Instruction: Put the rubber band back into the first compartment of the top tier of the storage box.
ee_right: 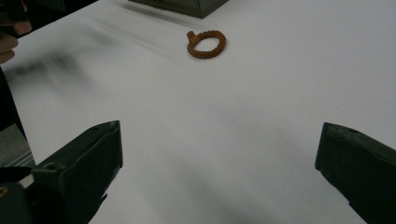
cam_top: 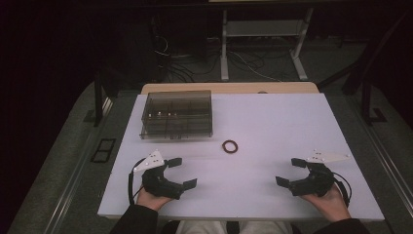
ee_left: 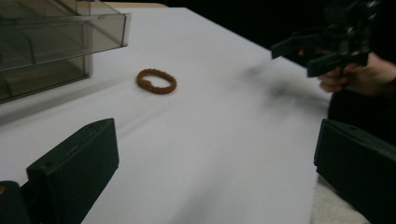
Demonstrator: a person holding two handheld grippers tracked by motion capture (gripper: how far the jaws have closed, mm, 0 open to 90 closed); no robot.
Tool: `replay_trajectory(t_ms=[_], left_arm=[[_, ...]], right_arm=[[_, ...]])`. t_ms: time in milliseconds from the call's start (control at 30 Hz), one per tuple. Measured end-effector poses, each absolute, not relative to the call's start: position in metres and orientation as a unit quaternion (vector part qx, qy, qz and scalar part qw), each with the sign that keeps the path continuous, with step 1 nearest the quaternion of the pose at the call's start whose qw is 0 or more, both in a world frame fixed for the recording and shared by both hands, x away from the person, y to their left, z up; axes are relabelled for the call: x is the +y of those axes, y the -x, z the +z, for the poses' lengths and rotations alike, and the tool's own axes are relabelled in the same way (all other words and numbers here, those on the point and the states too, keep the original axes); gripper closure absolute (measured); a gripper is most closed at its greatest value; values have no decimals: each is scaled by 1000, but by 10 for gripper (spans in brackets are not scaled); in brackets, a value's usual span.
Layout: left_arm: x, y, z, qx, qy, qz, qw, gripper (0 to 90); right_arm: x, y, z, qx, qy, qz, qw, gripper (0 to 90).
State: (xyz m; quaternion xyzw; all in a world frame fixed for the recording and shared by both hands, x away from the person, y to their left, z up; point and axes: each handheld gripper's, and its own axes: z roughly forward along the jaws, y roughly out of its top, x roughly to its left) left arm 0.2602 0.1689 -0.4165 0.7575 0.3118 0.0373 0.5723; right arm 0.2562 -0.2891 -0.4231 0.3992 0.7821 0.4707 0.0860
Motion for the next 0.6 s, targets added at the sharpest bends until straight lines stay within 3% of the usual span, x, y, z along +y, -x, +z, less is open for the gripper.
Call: replay_trajectory(t_ms=[600], left_arm=[[155,-273,-404,290,-791,39,537,0]], right_arm=[[-291,-256,-423,780,-402,472,82,1]])
